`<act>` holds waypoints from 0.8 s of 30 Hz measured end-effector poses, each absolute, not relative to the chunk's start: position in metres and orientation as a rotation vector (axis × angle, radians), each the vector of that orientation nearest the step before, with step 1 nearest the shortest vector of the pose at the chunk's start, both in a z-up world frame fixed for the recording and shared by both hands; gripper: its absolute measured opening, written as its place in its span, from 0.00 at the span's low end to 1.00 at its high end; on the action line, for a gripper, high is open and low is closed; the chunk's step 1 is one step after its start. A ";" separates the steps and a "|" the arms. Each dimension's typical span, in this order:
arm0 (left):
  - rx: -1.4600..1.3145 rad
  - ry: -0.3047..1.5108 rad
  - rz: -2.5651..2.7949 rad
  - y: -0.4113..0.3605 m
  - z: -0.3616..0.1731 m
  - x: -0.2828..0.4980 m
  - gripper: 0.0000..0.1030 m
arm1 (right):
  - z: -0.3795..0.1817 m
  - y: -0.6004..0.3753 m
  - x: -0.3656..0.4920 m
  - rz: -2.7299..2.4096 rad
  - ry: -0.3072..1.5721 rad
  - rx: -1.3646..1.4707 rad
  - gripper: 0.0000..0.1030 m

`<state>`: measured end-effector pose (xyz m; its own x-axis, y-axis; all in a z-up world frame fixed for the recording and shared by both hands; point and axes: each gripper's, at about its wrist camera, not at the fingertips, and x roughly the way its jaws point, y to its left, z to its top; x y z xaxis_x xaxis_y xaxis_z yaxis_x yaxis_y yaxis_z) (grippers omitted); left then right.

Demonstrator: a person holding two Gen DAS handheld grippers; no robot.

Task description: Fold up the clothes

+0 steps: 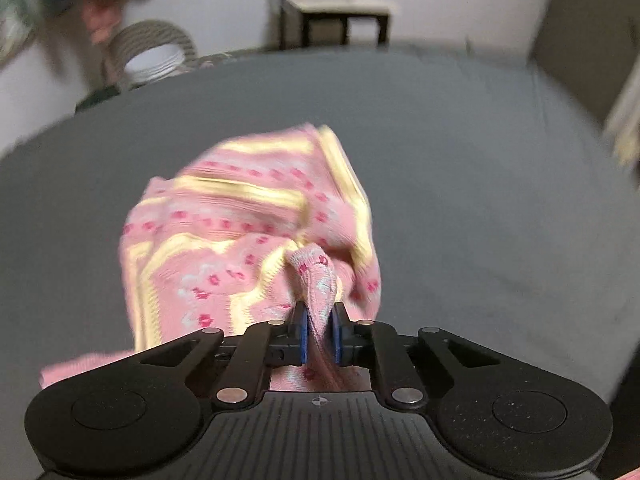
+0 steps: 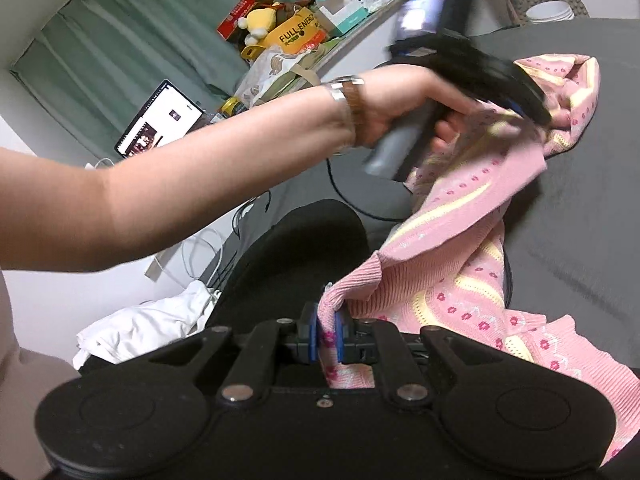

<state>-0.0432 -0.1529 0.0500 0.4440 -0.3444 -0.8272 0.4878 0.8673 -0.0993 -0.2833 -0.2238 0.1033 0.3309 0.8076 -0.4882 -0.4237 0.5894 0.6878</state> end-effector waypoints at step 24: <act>-0.433 1.022 -0.441 -0.065 0.050 -0.029 0.20 | 0.102 -0.215 -0.281 0.861 0.950 0.465 0.10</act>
<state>-0.0293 -0.0655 0.0498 0.4506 -0.5396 -0.7112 0.1476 0.8307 -0.5368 -0.2810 -0.2149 0.1023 0.2982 0.8062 -0.5110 -0.4291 0.5914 0.6827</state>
